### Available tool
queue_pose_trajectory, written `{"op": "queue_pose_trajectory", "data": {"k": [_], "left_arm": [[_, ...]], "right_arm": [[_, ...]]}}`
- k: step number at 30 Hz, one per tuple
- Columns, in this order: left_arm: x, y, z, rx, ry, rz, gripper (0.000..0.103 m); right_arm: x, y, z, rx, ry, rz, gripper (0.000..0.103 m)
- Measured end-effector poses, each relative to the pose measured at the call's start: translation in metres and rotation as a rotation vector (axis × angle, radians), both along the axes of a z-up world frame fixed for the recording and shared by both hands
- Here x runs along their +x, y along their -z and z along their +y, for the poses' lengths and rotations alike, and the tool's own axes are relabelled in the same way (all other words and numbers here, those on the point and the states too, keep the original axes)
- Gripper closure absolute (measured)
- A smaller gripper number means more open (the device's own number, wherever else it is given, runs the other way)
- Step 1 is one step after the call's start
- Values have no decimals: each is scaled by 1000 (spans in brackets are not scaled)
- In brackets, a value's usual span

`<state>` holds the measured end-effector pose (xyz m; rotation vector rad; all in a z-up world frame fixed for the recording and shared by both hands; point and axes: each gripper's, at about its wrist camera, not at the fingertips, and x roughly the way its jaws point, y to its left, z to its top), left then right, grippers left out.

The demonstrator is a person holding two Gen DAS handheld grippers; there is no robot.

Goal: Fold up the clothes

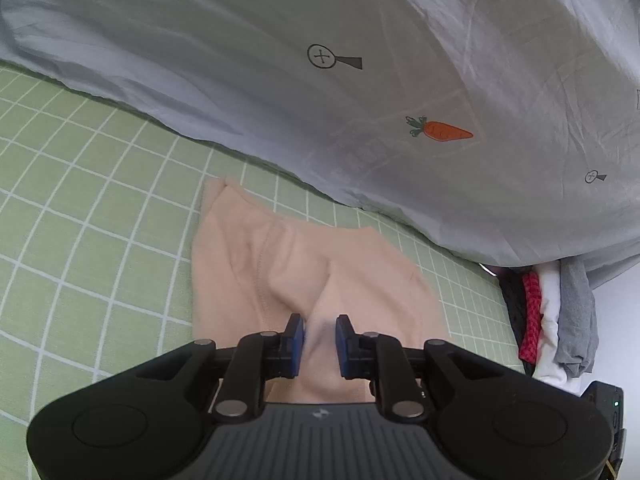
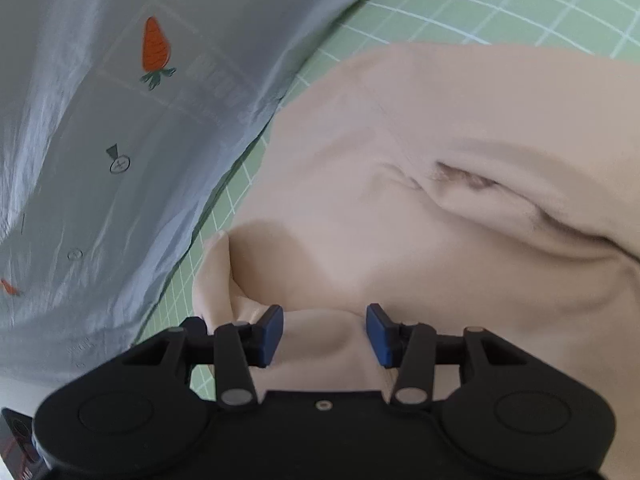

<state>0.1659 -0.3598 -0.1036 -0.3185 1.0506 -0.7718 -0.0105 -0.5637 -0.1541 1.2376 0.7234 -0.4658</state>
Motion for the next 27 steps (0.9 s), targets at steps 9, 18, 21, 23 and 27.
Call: {"op": "queue_pose_trajectory", "data": {"k": [9,18,21,23,27], "left_arm": [[12,10,-13,-45,8,44,81],[33,24,-13,-77,-127,73,99],[36,33,-12,-46,-143,86,99],[37,38,-12,-26,-151,89,96],[31,29,-6,-18,-148,63,78]], "right_arm": [[-12,6,2,39,-10,16,70],[-7,-2,-12,-57,-22,-4,98],[-4,0,-19,-34,-5,2,98],[-2,3,-21,-25,-10,17,98],[2,-1,-19,-49,-34,52,89]]}}
